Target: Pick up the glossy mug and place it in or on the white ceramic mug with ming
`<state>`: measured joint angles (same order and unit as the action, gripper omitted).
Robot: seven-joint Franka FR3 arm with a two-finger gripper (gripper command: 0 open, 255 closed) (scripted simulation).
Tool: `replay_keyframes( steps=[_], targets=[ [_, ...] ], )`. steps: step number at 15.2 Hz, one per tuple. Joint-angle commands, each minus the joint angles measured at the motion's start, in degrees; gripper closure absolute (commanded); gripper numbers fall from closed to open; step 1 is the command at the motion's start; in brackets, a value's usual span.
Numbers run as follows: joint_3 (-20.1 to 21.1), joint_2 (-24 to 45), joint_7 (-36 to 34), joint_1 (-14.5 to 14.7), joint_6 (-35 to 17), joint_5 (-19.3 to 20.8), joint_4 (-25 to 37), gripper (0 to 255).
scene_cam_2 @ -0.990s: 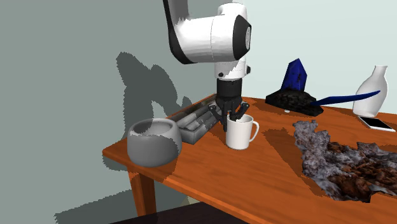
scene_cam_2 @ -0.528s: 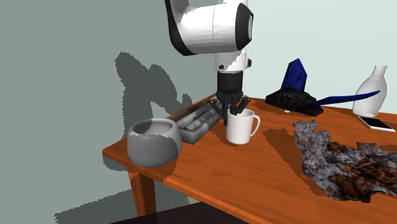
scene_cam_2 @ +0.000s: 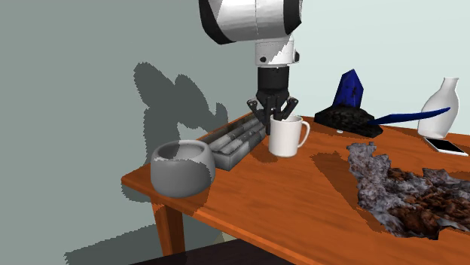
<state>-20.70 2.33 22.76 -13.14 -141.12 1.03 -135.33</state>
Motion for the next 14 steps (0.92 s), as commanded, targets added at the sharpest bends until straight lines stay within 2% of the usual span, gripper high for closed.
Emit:
replay_keyframes(
  steps=[1,14],
  targets=[
    [0.0,-1.5,-0.5,0.1,1.6,0.8,0.2,255],
    [0.3,-7.9,-2.3,0.1,11.9,3.4,4.4,255]
  ],
)
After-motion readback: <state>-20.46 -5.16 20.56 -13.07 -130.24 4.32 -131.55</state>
